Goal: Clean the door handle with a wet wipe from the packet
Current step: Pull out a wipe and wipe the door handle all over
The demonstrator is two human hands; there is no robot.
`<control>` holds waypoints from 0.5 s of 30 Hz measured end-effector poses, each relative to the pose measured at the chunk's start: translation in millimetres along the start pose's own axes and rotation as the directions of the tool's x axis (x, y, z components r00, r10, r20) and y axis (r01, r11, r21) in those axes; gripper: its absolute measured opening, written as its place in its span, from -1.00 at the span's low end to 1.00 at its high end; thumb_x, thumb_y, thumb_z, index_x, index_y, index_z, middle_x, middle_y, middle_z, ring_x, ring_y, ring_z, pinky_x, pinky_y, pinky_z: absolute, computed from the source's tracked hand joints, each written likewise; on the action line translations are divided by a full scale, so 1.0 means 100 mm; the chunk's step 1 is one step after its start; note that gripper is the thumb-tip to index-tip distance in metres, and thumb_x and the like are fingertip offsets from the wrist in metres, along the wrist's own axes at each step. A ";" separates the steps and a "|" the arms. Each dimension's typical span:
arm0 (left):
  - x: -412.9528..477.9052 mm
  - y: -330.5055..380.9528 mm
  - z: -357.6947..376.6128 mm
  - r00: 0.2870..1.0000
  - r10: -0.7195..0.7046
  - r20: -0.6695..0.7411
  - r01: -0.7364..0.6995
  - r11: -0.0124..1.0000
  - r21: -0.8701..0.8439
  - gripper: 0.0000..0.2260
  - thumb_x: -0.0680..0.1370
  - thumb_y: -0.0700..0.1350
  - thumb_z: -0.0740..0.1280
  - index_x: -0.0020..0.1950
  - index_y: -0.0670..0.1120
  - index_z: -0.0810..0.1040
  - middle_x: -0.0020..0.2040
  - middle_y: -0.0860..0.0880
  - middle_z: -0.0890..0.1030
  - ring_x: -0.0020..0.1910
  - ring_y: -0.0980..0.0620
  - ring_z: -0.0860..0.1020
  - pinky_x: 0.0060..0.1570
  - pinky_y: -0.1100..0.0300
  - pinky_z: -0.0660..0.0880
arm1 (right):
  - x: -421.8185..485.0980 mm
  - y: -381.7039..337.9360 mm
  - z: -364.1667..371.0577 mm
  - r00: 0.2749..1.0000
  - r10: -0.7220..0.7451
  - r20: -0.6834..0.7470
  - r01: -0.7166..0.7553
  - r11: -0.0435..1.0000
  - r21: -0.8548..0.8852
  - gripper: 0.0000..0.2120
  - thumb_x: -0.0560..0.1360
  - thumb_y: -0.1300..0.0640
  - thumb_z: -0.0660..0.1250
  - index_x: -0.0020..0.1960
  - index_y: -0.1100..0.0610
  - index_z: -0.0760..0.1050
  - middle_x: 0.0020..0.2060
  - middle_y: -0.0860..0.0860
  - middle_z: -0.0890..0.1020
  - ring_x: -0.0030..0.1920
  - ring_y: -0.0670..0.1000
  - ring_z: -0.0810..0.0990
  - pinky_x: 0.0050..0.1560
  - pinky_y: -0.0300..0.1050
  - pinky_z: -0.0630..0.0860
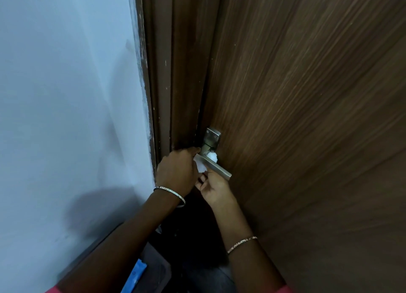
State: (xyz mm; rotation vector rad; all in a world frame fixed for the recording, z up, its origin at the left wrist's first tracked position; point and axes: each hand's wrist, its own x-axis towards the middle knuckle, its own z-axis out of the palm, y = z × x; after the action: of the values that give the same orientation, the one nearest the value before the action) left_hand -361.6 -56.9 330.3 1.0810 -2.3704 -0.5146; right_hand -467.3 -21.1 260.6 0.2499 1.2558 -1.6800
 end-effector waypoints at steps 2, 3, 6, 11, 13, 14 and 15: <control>-0.01 0.01 -0.01 1.000 0.007 0.010 -0.007 1.000 0.030 -0.66 0.52 -0.09 0.23 0.26 0.08 0.59 0.02 -0.09 0.71 -0.08 -0.22 0.66 -0.15 0.04 0.56 | -0.03 -0.03 -0.09 0.997 -0.057 -0.061 0.058 0.998 0.017 -0.89 0.58 0.24 0.34 -0.08 0.11 0.60 -0.19 0.04 0.68 -0.22 -0.03 0.62 -0.24 -0.10 0.57; -0.01 0.01 -0.02 1.000 0.013 0.014 -0.014 0.999 0.044 -0.65 0.52 -0.10 0.23 0.28 0.08 0.58 0.03 -0.09 0.71 -0.07 -0.22 0.66 -0.14 0.03 0.57 | -0.06 -0.04 -0.14 0.989 -0.114 -0.092 0.115 0.993 0.009 -0.88 0.54 0.23 0.40 -0.16 0.11 0.64 -0.25 0.03 0.70 -0.26 -0.03 0.63 -0.30 -0.14 0.56; -0.02 0.00 -0.03 0.999 0.035 0.042 -0.039 0.996 0.085 -0.61 0.53 -0.12 0.21 0.34 0.09 0.53 0.08 -0.07 0.69 -0.03 -0.20 0.65 -0.08 0.00 0.58 | -0.16 -0.05 -0.20 0.948 -0.296 -0.119 0.287 0.954 -0.082 -0.86 0.43 0.15 0.52 -0.31 0.08 0.72 -0.35 0.01 0.72 -0.37 -0.07 0.61 -0.39 -0.22 0.48; -0.03 -0.02 -0.05 0.998 0.044 0.048 -0.049 0.994 0.101 -0.58 0.52 -0.14 0.23 0.36 0.10 0.51 0.11 -0.06 0.68 -0.01 -0.17 0.65 -0.07 0.04 0.57 | -0.17 -0.02 -0.05 0.936 -0.316 -0.158 0.312 0.949 -0.048 -0.90 0.42 0.21 0.52 -0.28 0.16 0.70 -0.35 0.09 0.72 -0.43 -0.04 0.65 -0.47 -0.23 0.50; -0.03 -0.02 -0.05 0.998 0.052 0.043 -0.057 0.993 0.107 -0.59 0.52 -0.13 0.24 0.37 0.10 0.51 0.11 -0.06 0.68 -0.02 -0.17 0.65 -0.09 0.05 0.56 | -0.14 0.00 -0.02 0.943 -0.294 -0.154 0.293 0.956 -0.026 -0.88 0.43 0.28 0.48 -0.28 0.16 0.70 -0.36 0.10 0.71 -0.43 -0.03 0.66 -0.48 -0.24 0.50; -0.03 -0.02 -0.05 0.998 0.058 0.040 -0.062 0.992 0.109 -0.59 0.52 -0.13 0.25 0.37 0.09 0.51 0.10 -0.06 0.69 -0.03 -0.16 0.65 -0.11 0.06 0.56 | -0.13 0.02 -0.01 0.946 -0.288 -0.150 0.289 0.957 -0.016 -0.88 0.44 0.30 0.46 -0.25 0.16 0.70 -0.35 0.10 0.71 -0.42 -0.03 0.67 -0.47 -0.24 0.51; -0.04 -0.02 -0.05 0.997 0.065 0.036 -0.069 0.991 0.112 -0.59 0.52 -0.12 0.25 0.37 0.09 0.51 0.09 -0.06 0.69 -0.04 -0.16 0.65 -0.13 0.07 0.55 | -0.12 0.03 -0.01 0.947 -0.285 -0.148 0.288 0.958 -0.006 -0.88 0.45 0.30 0.45 -0.23 0.16 0.69 -0.34 0.09 0.72 -0.40 -0.03 0.68 -0.45 -0.25 0.52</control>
State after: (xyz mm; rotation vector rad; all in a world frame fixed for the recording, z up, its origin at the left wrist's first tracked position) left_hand -355.8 -55.5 332.1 1.0449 -2.4810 -0.3803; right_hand -458.6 -13.4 266.3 0.2109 1.4444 -1.9487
